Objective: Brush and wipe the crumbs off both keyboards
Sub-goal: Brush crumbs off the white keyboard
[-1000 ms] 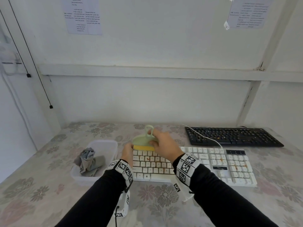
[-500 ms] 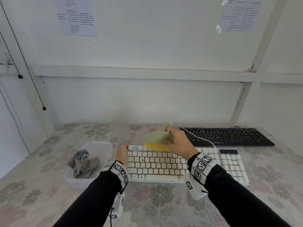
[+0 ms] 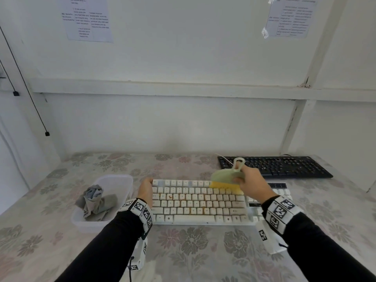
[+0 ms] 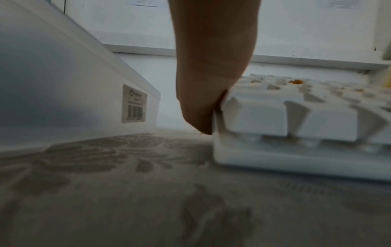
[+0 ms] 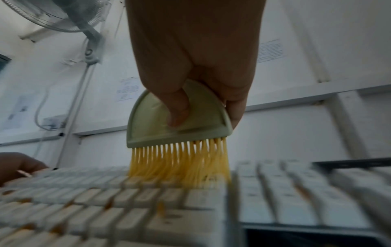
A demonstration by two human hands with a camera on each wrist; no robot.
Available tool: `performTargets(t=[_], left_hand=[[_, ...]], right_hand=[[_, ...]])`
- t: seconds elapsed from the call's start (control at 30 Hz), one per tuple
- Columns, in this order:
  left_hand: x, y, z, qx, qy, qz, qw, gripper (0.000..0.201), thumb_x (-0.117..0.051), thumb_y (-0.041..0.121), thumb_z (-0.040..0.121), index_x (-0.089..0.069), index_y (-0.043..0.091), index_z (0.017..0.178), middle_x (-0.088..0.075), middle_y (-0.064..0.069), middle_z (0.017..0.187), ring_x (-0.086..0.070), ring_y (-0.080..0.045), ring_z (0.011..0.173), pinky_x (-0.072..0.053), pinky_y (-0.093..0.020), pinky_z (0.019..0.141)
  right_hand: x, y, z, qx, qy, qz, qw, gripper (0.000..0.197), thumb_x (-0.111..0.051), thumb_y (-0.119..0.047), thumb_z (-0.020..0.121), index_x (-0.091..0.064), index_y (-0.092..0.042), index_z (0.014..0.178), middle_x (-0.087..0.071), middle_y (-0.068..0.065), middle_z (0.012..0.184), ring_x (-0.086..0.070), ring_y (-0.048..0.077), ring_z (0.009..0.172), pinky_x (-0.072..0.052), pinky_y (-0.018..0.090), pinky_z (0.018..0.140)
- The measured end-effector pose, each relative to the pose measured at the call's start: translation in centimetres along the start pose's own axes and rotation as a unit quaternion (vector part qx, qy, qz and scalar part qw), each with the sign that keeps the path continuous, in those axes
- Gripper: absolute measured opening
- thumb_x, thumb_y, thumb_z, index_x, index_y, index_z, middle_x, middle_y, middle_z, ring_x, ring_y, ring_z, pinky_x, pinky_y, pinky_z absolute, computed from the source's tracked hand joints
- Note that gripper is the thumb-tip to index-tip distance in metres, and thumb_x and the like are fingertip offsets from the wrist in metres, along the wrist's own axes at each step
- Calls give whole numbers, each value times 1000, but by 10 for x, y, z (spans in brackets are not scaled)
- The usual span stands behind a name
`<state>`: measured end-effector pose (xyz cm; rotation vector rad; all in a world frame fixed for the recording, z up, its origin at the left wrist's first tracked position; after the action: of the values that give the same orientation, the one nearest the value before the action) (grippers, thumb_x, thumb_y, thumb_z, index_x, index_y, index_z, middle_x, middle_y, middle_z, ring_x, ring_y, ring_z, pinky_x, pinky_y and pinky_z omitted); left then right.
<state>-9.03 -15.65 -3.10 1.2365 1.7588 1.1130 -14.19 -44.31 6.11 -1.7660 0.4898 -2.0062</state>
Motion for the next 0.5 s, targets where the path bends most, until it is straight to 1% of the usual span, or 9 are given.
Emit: performTargets(t=[0.1, 0.17, 0.27, 0.37, 0.4, 0.43, 0.47, 0.5], left_hand=[[-1, 1, -1, 5, -1, -6, 1000, 41, -35, 24, 92, -46, 16, 54, -51, -4, 42, -50, -19, 36, -43, -22, 44], [0, 0, -2, 7, -1, -9, 1000, 40, -36, 25, 92, -48, 15, 55, -52, -4, 43, -51, -20, 37, -44, -23, 45], [-1, 0, -2, 8, -5, -9, 1000, 42, -35, 25, 92, -52, 14, 55, -55, -6, 44, -54, -21, 38, -46, -25, 49], [0, -1, -1, 4, -2, -4, 1000, 42, -34, 25, 92, -52, 14, 56, -57, -8, 47, -56, -22, 40, -46, -27, 52], [0, -1, -1, 4, -1, -4, 1000, 42, -34, 25, 92, -52, 14, 56, -57, -8, 48, -56, -23, 41, -46, -27, 52], [0, -1, 0, 3, 0, -3, 1000, 43, -34, 25, 92, -52, 14, 55, -57, -8, 47, -56, -23, 41, -46, -27, 52], [0, -1, 0, 3, -1, -4, 1000, 43, -34, 25, 92, -52, 15, 54, -57, -8, 47, -55, -23, 40, -46, -26, 51], [0, -1, 0, 5, -2, -5, 1000, 43, -34, 25, 92, -52, 15, 54, -57, -8, 47, -55, -23, 41, -45, -26, 51]], right_hand=[[14, 19, -4, -19, 15, -1, 1000, 34, -54, 1, 87, -53, -6, 121, -61, 16, 106, -57, 26, 96, -39, 26, 77], [18, 19, -3, -7, 20, -1, 1000, 34, -54, 1, 87, -53, -5, 121, -60, 15, 107, -52, 21, 91, -37, 25, 77], [12, -2, 3, 29, 16, 6, 999, 31, -55, -1, 87, -54, -6, 118, -61, 11, 104, -56, 22, 93, -40, 25, 77], [-4, -35, 11, 74, 0, 34, 997, 27, -55, -2, 88, -55, -7, 115, -59, 5, 99, -55, 18, 90, -47, 27, 81], [-11, -44, 13, 88, -10, 41, 995, 25, -55, -3, 88, -55, -8, 113, -57, 3, 96, -55, 15, 87, -47, 25, 80], [-18, -52, 14, 102, -20, 45, 994, 23, -55, -3, 89, -54, -9, 111, -56, -2, 91, -53, 11, 82, -44, 18, 76], [-24, -57, 15, 108, -28, 47, 993, 19, -54, -3, 90, -54, -12, 106, -52, -7, 83, -50, 5, 74, -40, 11, 70], [-27, -59, 14, 110, -30, 43, 993, 14, -54, -4, 90, -52, -15, 97, -47, -11, 75, -44, 0, 67, -35, 7, 63]])
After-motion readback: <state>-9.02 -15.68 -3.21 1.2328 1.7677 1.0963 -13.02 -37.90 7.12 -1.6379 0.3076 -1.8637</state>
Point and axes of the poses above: each hand's wrist, its own z-axis towards the middle knuckle, its own x-axis out of the back of the hand, y = z × x, the point moved 1 cm from there along z, towards the middle knuckle
